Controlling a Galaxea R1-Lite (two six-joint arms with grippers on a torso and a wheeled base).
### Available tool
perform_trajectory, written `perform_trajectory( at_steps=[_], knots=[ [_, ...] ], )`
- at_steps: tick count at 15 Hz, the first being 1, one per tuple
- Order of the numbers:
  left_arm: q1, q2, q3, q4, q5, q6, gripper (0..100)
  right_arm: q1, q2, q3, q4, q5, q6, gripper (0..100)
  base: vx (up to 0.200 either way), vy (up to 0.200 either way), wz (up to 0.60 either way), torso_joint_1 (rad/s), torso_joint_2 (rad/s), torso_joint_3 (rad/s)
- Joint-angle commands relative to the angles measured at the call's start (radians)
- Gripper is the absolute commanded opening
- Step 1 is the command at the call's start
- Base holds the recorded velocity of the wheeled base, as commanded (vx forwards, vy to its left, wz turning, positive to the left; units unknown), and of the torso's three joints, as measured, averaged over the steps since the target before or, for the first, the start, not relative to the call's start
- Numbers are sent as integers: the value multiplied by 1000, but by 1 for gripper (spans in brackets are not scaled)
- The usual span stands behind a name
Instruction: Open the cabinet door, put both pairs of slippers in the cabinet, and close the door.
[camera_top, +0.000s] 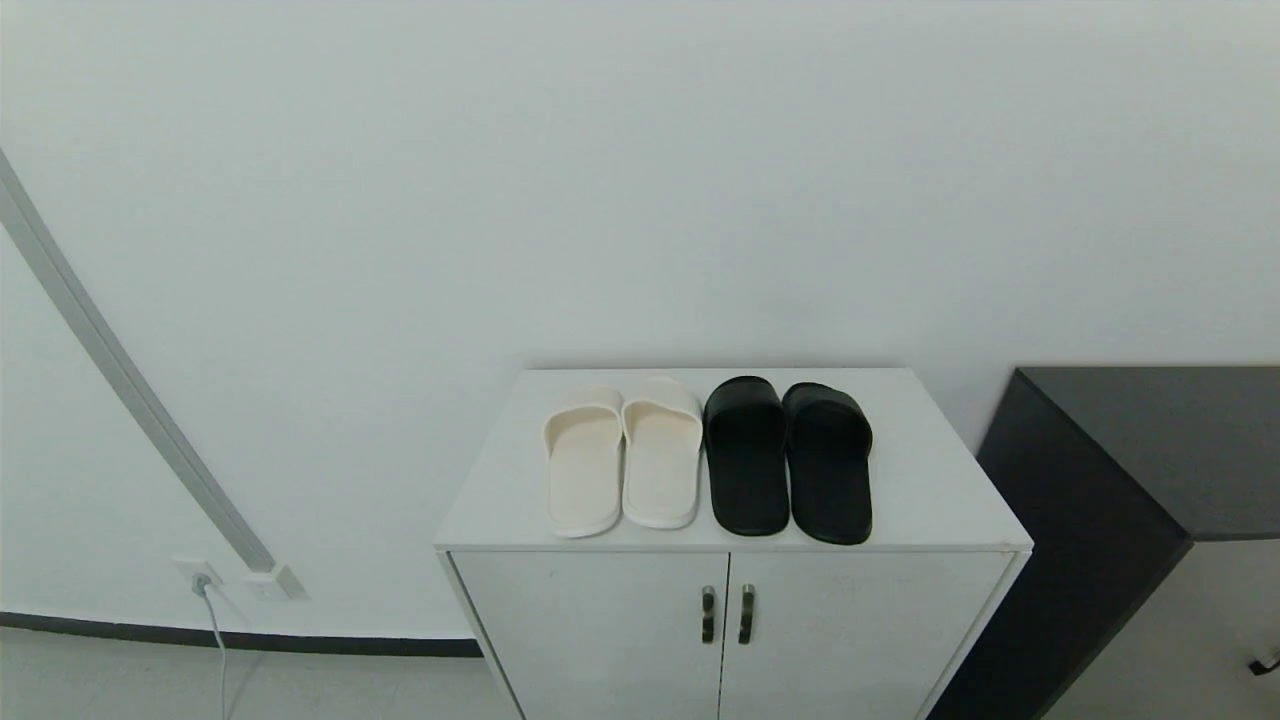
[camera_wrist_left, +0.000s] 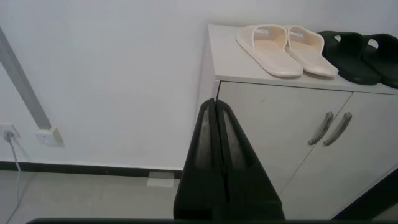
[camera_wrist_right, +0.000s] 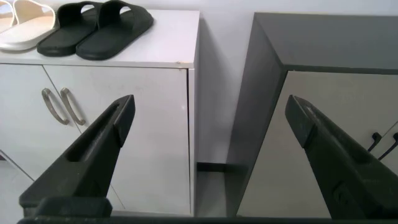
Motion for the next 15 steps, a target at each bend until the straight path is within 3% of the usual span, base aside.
perform_trajectory(
  at_steps=[1, 9, 10, 11, 12, 13, 15],
  knots=[
    [1, 0, 0, -1, 1, -1, 0, 0, 0, 0, 0, 0, -1, 100, 0, 0, 0, 0, 0, 0],
    [1, 0, 0, -1, 1, 1, 0, 2, 0, 0, 0, 19, -2, 100, 0, 0, 0, 0, 0, 0],
    [1, 1, 0, 1, 1, 1, 0, 2, 29, -41, -14, 34, 9, 100, 0, 0, 0, 0, 0, 0],
    [1, 0, 0, -1, 1, 1, 0, 17, 124, -233, -2, 40, 122, 100, 0, 0, 0, 0, 0, 0],
    [1, 0, 0, -1, 1, 1, 0, 61, 189, -310, 78, 103, 185, 100, 0, 0, 0, 0, 0, 0],
    [1, 1, 0, -1, 1, 2, 0, 69, 245, -301, 124, 163, 137, 100, 0, 0, 0, 0, 0, 0],
    [1, 1, 0, -1, 1, 1, 0, 91, 457, -230, 0, 235, 110, 100, 0, 0, 0, 0, 0, 0]
  ],
)
